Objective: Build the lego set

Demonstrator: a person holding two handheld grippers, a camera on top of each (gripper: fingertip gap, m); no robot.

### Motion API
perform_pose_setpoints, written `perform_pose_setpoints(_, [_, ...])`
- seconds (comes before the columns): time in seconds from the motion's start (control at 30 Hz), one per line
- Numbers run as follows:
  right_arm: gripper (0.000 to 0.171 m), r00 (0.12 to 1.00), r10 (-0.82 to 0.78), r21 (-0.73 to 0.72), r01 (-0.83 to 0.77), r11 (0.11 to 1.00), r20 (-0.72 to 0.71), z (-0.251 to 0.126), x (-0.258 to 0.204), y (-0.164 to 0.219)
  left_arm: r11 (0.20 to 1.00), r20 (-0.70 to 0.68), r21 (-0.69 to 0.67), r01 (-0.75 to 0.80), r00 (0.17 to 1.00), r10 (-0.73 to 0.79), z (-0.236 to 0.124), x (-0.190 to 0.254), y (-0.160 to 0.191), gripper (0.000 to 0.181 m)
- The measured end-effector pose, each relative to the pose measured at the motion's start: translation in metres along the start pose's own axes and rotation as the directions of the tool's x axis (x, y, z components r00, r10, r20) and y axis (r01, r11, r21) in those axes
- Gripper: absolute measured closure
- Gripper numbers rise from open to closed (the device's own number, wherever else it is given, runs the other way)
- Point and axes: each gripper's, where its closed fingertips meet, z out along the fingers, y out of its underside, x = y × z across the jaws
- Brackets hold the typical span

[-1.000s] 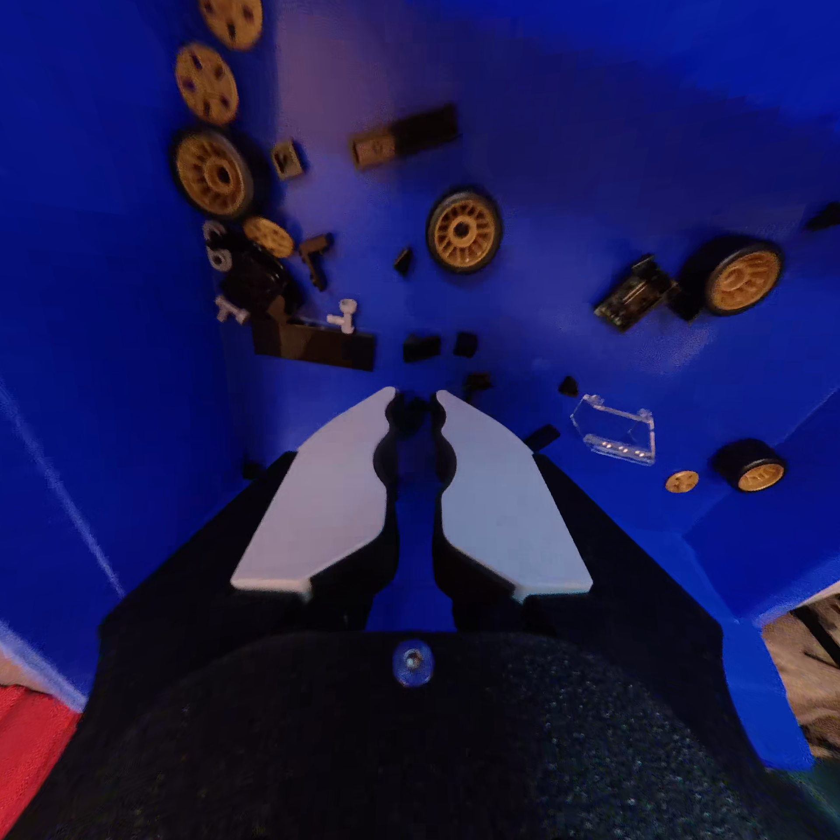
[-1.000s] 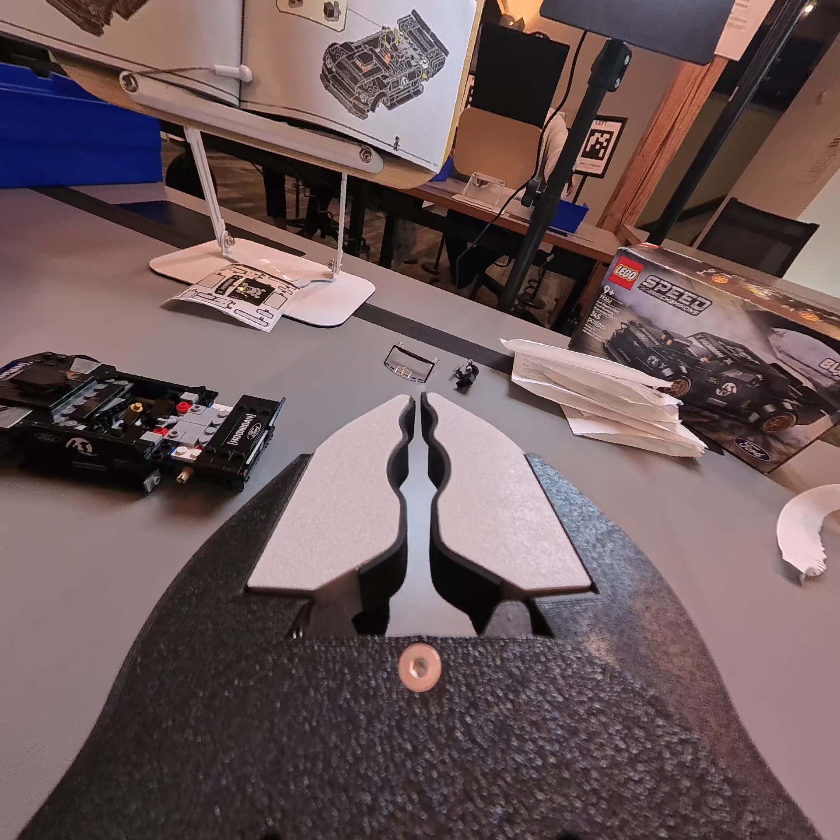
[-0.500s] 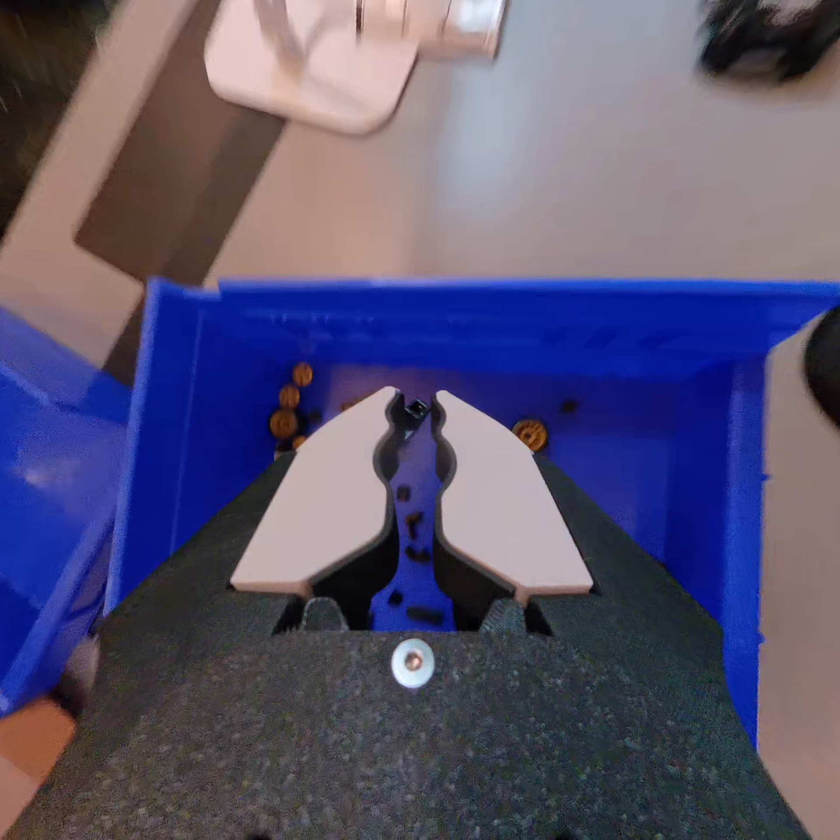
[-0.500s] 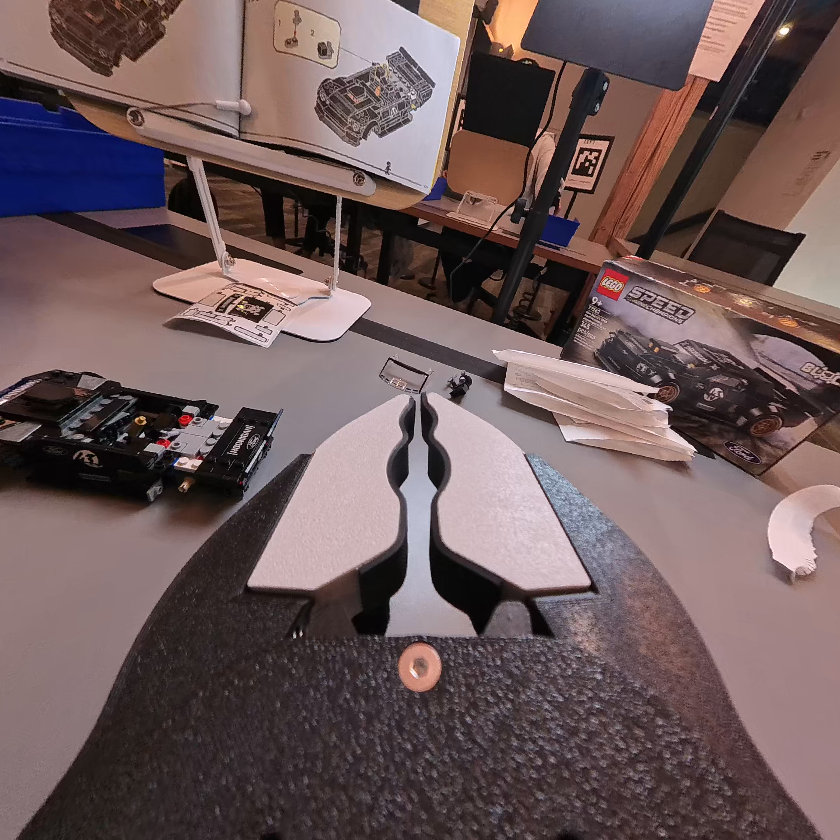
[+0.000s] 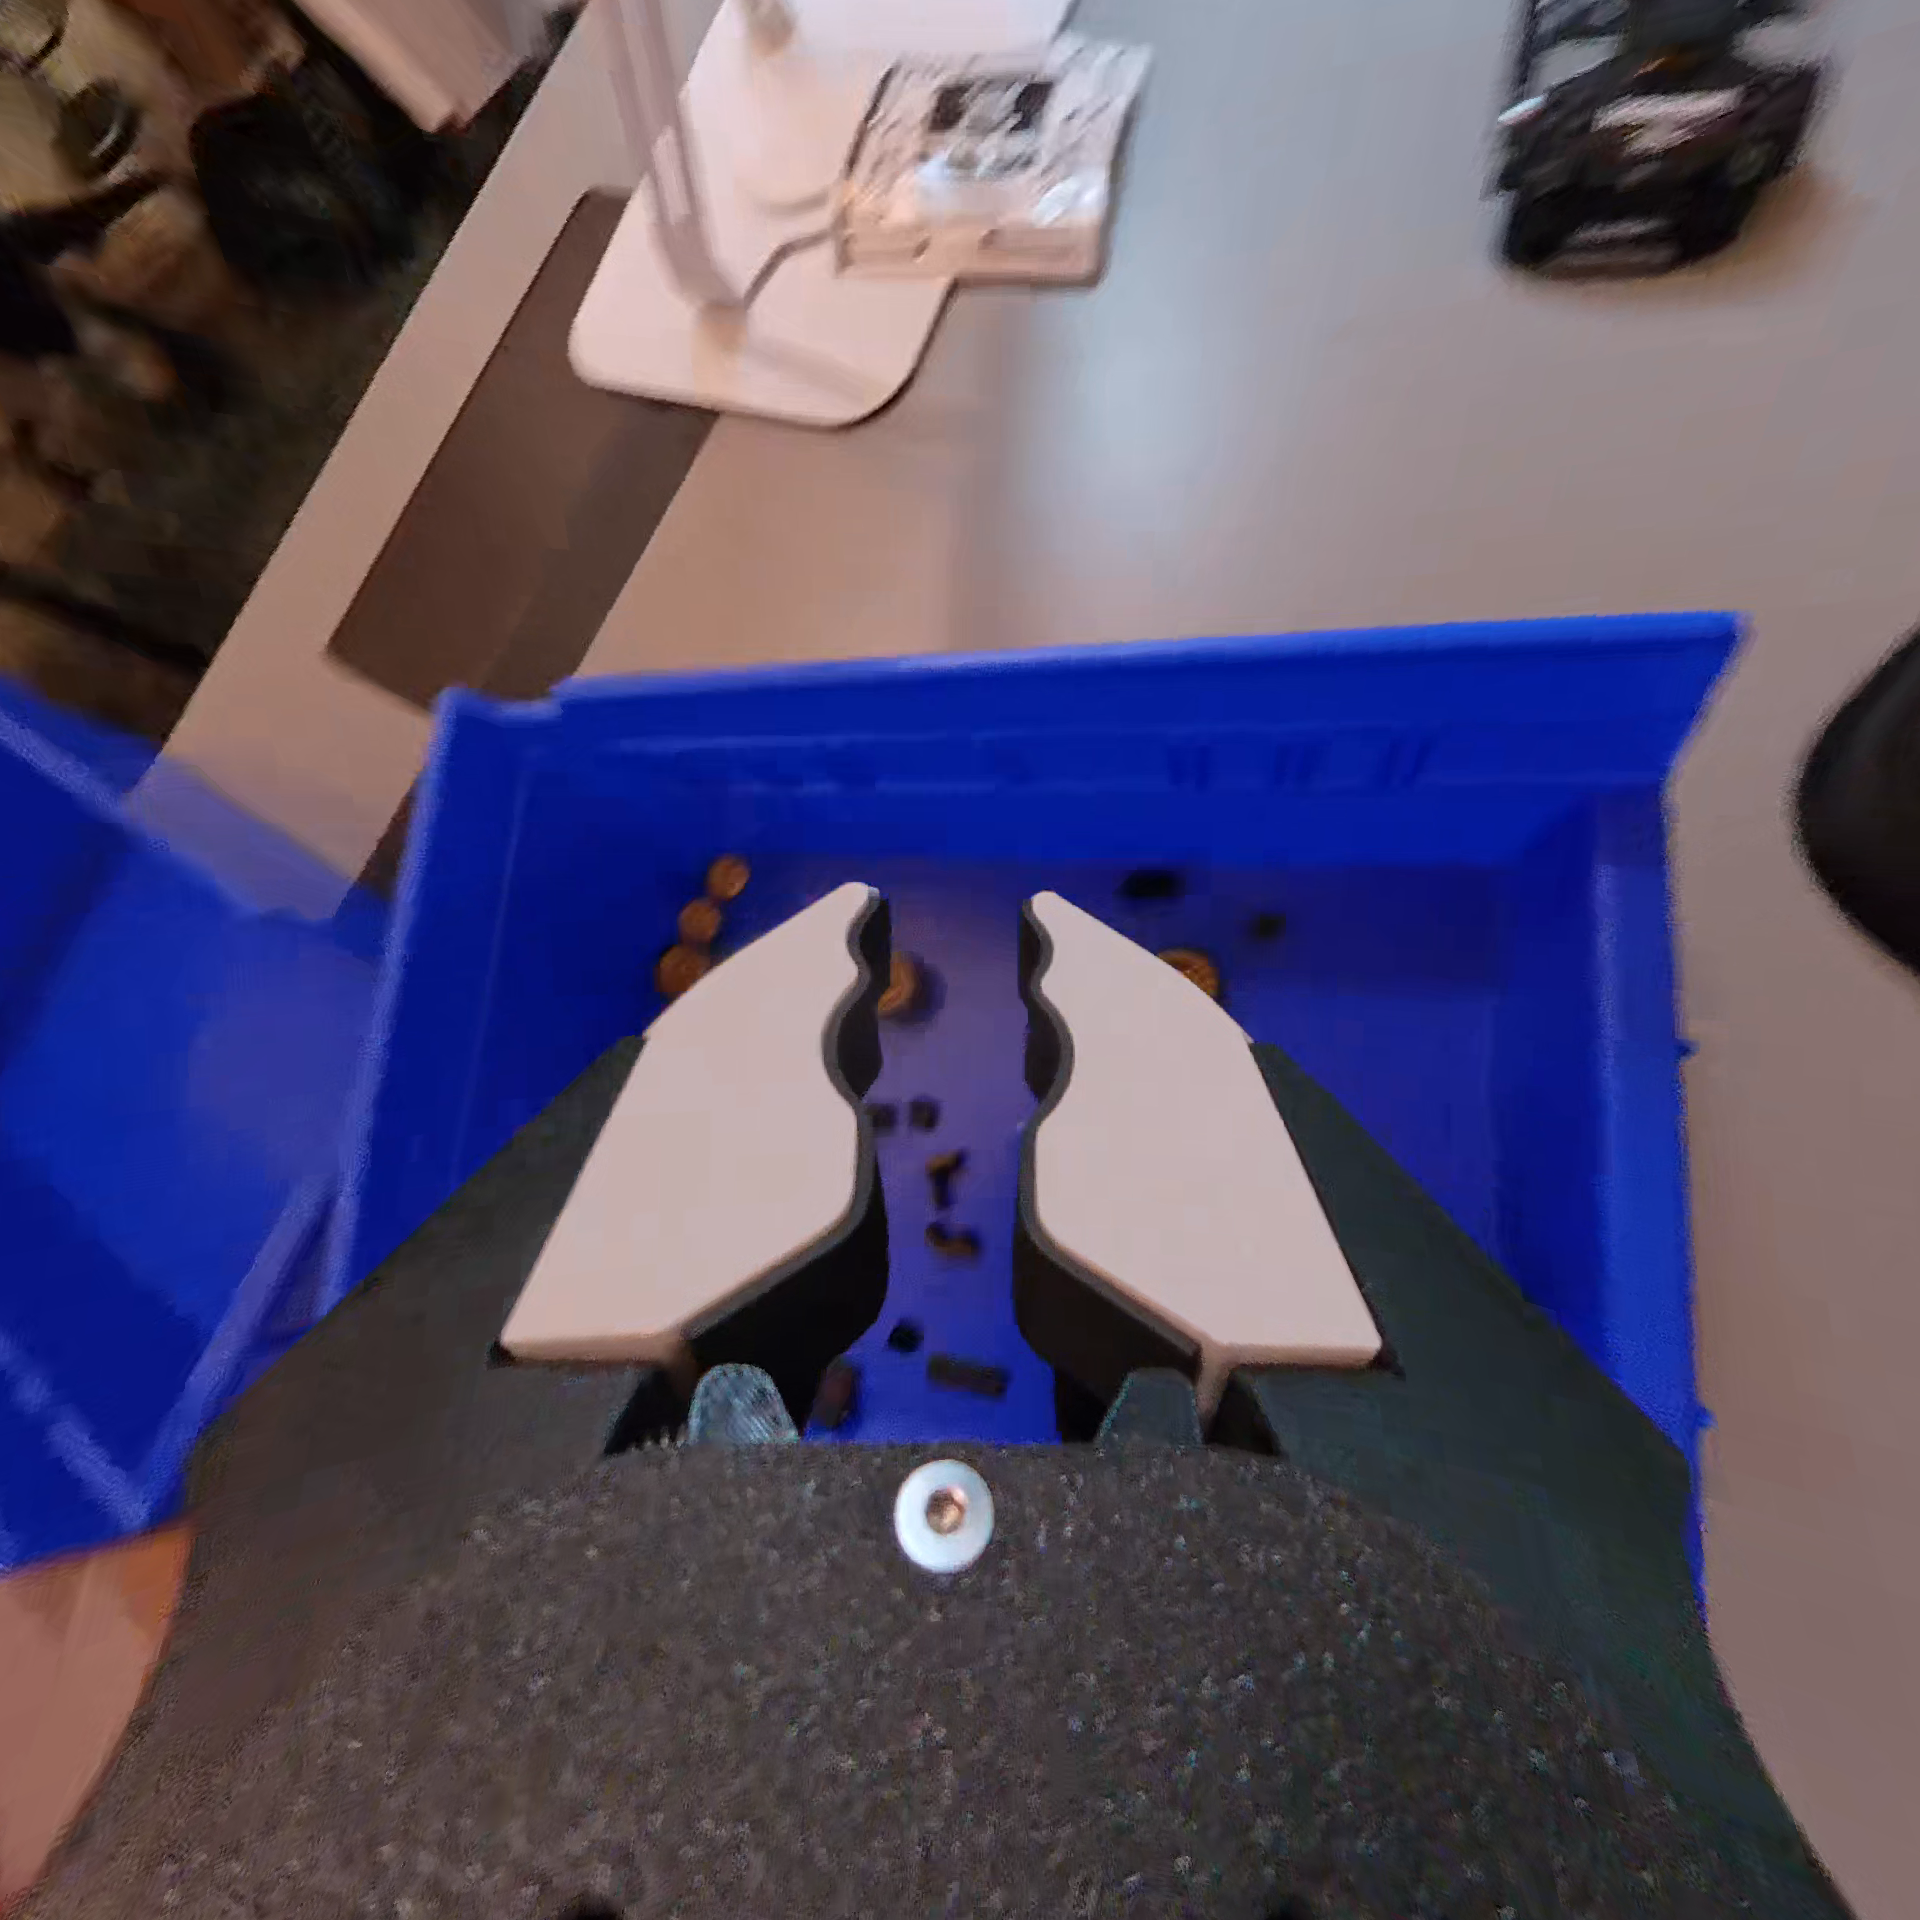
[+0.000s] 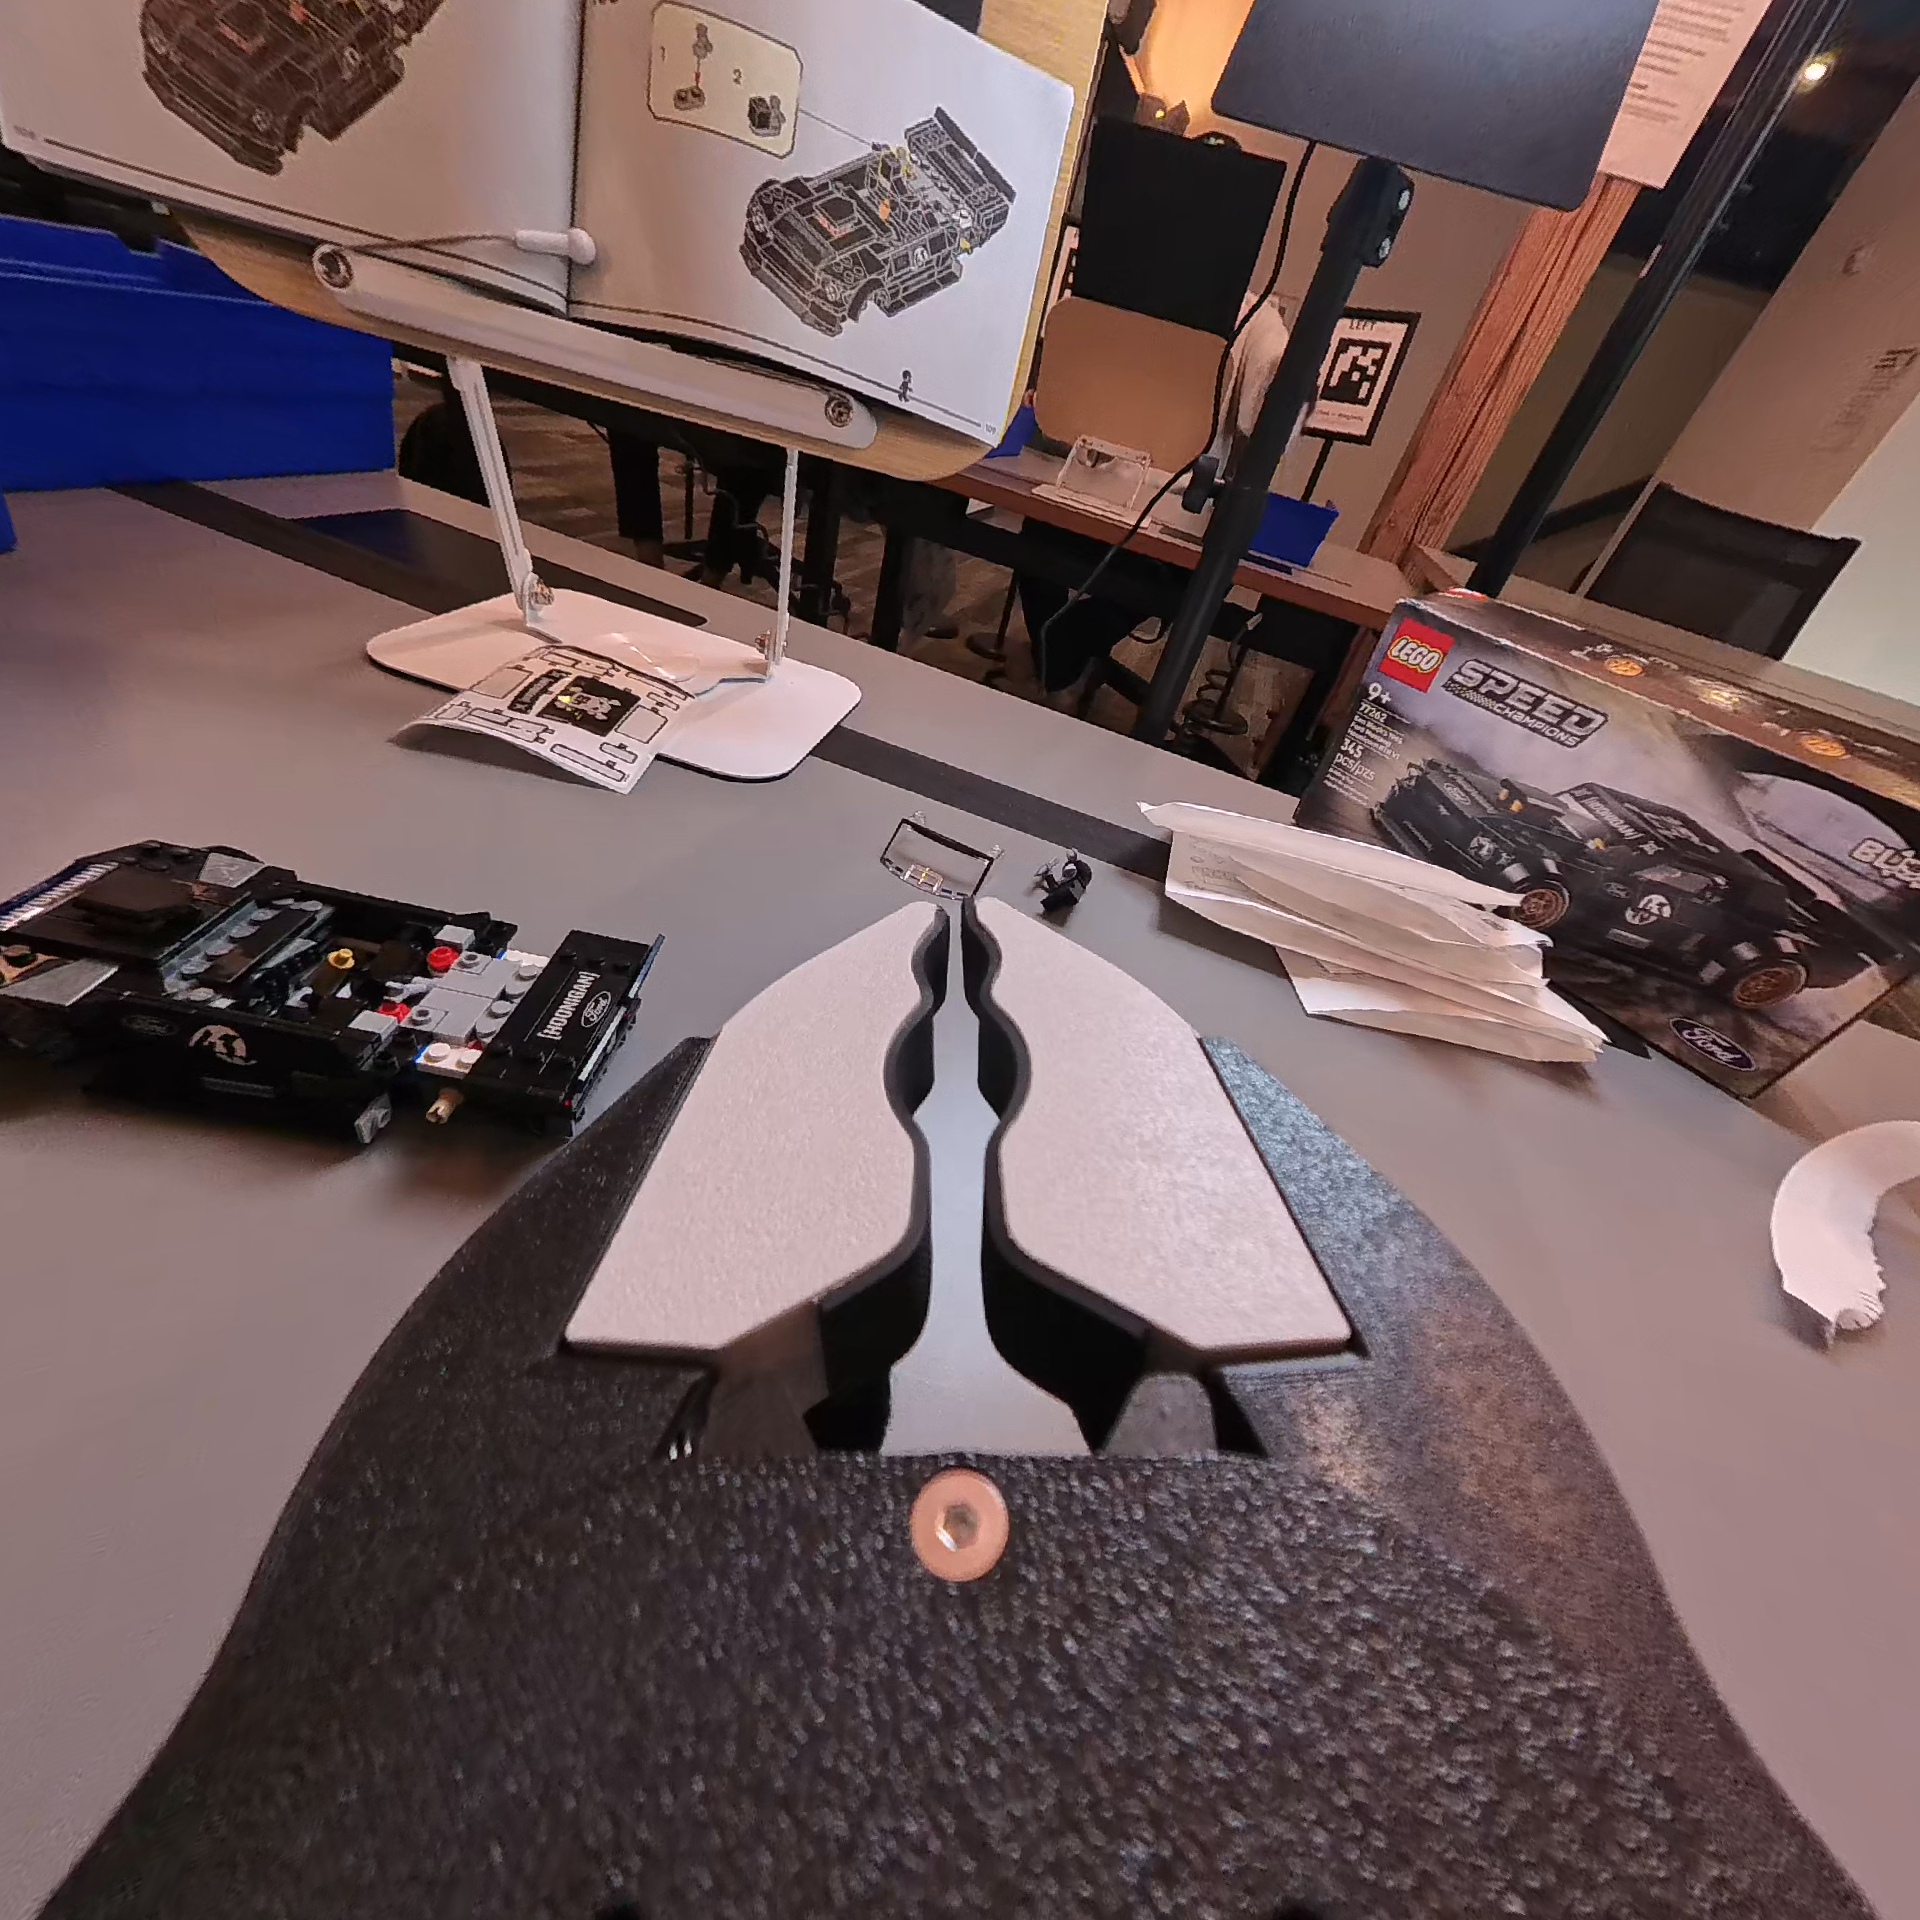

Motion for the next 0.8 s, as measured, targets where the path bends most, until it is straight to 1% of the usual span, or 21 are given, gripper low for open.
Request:
perform_pose_setpoints(0.1, [0.169,1.000,0.000,0.000,0.000,1.000,0.001,0.000,0.000,0.000,0.986,0.168,-0.125,0.108,0.982,-0.086,-0.011,-0.043,0.021,0.165])
perform_pose_setpoints(0.2, [0.169,1.000,0.003,0.001,-0.003,1.000,0.001,0.000,0.000,0.000,0.936,0.329,-0.265,0.231,0.934,-0.138,-0.023,-0.082,0.050,0.175])
perform_pose_setpoints(0.27, [0.169,1.000,0.005,0.001,-0.005,1.000,0.002,0.000,0.000,0.000,0.895,0.368,-0.331,0.300,0.914,-0.170,-0.024,-0.094,0.065,0.181])
perform_pose_setpoints(0.4, [0.169,1.000,0.005,-0.003,-0.005,1.000,0.001,0.000,0.001,0.001,0.798,0.403,-0.450,0.400,0.889,-0.218,-0.015,-0.104,0.091,0.180])
perform_pose_setpoints(0.47, [0.169,1.000,0.006,-0.003,-0.006,1.000,-0.001,-0.001,0.002,0.001,0.746,0.387,-0.528,0.405,0.897,-0.213,-0.010,-0.102,0.104,0.181])
perform_pose_setpoints(0.53, [0.169,1.000,0.009,-0.003,-0.009,1.000,-0.003,-0.001,0.003,0.001,0.712,0.362,-0.590,0.381,0.913,-0.188,-0.003,-0.100,0.114,0.180])
perform_pose_setpoints(0.6, [0.169,1.000,0.011,-0.005,-0.011,1.000,-0.003,-0.001,0.003,0.002,0.643,0.315,-0.683,0.346,0.934,-0.167,-0.001,-0.091,0.127,0.180])
perform_pose_setpoints(0.67, [0.169,1.000,0.014,-0.007,-0.014,1.000,-0.001,-0.001,0.004,0.003,0.584,0.218,-0.770,0.259,0.966,-0.141,0.001,-0.078,0.139,0.180])
perform_pose_setpoints(0.73, [0.169,1.000,0.014,-0.011,-0.014,1.000,0.002,0.000,0.003,0.004,0.491,0.130,-0.855,0.167,0.986,-0.108,-0.001,-0.067,0.152,0.173])
perform_pose_setpoints(0.8, [0.169,1.000,0.013,-0.014,-0.013,1.000,0.004,0.000,0.003,0.004,0.406,0.052,-0.910,0.080,0.995,-0.081,-0.004,-0.059,0.163,0.167])
